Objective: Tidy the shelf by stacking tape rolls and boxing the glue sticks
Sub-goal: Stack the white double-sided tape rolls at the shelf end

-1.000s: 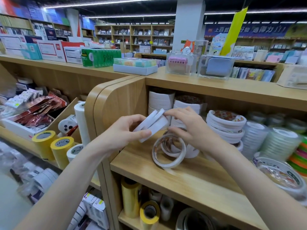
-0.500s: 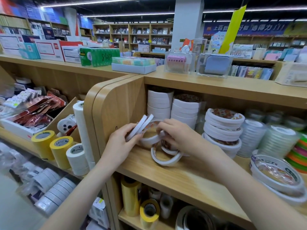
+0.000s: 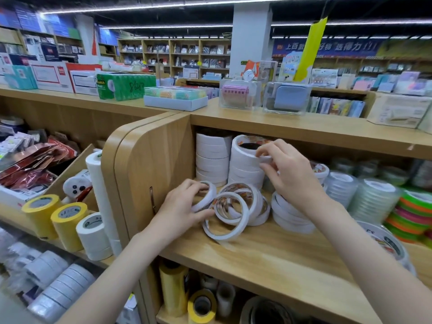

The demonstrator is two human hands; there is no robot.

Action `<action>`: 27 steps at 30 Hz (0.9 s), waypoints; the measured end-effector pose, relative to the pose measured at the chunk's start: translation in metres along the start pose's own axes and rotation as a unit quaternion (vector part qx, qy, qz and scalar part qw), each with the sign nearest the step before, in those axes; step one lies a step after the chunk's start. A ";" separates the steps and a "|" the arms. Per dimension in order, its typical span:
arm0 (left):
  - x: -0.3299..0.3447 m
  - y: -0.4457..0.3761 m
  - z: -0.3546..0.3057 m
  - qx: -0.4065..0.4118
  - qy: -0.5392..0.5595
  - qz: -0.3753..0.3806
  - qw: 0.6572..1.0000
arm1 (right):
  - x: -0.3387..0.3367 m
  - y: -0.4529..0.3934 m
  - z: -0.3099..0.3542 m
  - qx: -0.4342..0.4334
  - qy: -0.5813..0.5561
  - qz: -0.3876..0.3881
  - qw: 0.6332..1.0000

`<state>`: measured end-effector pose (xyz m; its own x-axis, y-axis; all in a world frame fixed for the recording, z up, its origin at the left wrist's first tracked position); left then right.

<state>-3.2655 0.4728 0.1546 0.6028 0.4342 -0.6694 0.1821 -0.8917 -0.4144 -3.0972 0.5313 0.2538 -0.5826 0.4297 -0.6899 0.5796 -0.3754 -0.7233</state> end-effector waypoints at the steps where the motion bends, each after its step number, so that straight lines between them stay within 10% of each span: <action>1: 0.001 -0.002 -0.001 0.007 0.003 0.000 1.000 | 0.005 -0.004 -0.006 0.012 0.017 0.001 1.000; 19: 0.005 -0.006 0.006 0.005 0.034 -0.014 0.999 | 0.014 -0.011 0.003 0.006 0.081 0.073 0.994; 23: 0.007 -0.003 0.009 -0.005 0.039 0.005 0.999 | 0.030 0.026 0.052 -0.087 -0.101 0.199 0.971; 27: 0.004 0.000 0.007 -0.001 0.020 0.015 1.000 | 0.058 0.058 0.063 -0.161 -0.030 0.297 0.941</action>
<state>-3.2687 0.4753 0.1480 0.6391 0.4022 -0.6556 0.1654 -0.9043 -0.3936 -3.1334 0.4824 0.1703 -0.1269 0.1717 -0.9770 0.9501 -0.2618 -0.1694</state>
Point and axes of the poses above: each hand's wrist, its own y-axis away from the middle knuckle, its own x-axis out of the palm, z = x × y, the point moved 9 cm from there along -y, towards the middle knuckle, and after that the axes turned 9 degrees about y, right-handed, at the moved point
